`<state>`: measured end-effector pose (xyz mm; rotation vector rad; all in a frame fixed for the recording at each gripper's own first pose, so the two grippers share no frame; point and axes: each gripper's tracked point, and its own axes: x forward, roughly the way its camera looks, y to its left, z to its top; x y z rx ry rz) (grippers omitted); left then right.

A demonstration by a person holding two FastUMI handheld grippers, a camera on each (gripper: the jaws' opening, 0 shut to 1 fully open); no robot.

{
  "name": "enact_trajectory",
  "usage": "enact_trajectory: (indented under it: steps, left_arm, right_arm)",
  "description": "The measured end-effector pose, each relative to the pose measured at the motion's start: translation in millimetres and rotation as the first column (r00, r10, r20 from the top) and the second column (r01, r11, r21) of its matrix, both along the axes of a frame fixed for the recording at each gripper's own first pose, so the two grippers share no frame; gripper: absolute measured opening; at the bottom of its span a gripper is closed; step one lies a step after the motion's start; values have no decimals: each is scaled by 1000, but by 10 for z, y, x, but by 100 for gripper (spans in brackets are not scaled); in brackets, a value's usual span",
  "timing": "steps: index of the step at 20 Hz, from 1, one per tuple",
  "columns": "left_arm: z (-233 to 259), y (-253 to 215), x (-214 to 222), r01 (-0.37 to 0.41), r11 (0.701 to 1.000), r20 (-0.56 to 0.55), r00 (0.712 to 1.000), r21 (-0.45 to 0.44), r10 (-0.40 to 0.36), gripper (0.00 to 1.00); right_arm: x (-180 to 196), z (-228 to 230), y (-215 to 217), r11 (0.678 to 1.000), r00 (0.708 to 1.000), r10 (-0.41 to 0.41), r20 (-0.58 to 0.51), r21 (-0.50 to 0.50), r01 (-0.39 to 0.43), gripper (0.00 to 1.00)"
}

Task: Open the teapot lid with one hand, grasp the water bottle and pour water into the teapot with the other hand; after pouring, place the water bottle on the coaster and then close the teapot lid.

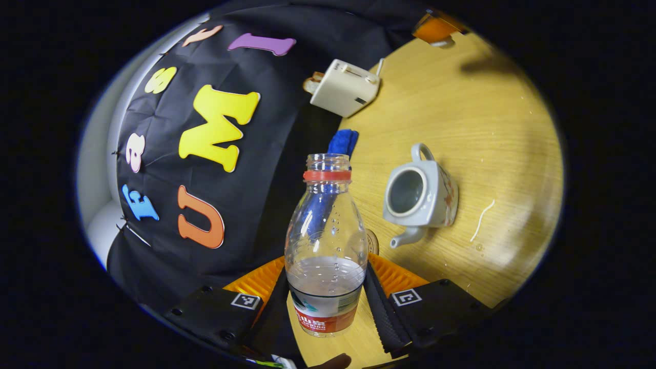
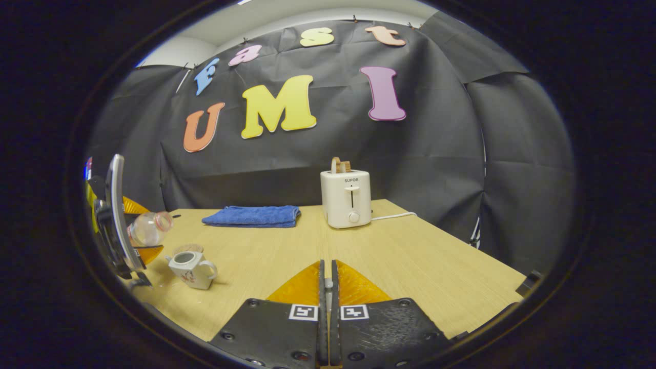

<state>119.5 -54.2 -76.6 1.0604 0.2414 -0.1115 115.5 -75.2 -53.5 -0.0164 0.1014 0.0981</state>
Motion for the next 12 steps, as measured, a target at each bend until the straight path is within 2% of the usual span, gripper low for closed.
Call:
enact_trajectory:
  steps: [2,3,5,6,10,12]
  left_arm:
    - [100,19,-9,-15,989,51,998,-146,22,77]
    - [112,27,-24,-23,967,54,998,-254,39,77]
    - [125,11,-19,-26,891,46,998,-453,52,77]
    - [176,23,-25,-21,851,51,997,-525,56,77]
    - [437,75,21,31,712,111,992,-701,67,78]
    - [510,147,117,34,619,112,990,-785,87,78]
  right_arm:
    - [-10,-17,100,1000,1000,14,-2,-8,-14,1]
    - [-19,-25,145,1000,1000,22,-4,-15,-22,1]
    - [-27,-35,239,999,999,36,-3,-30,-36,0]
    - [-36,-37,262,999,999,40,-1,-35,-40,1]
    - [-47,-29,313,998,999,47,4,-38,-47,2]
    - [-43,-43,318,998,999,44,2,-41,-44,2]
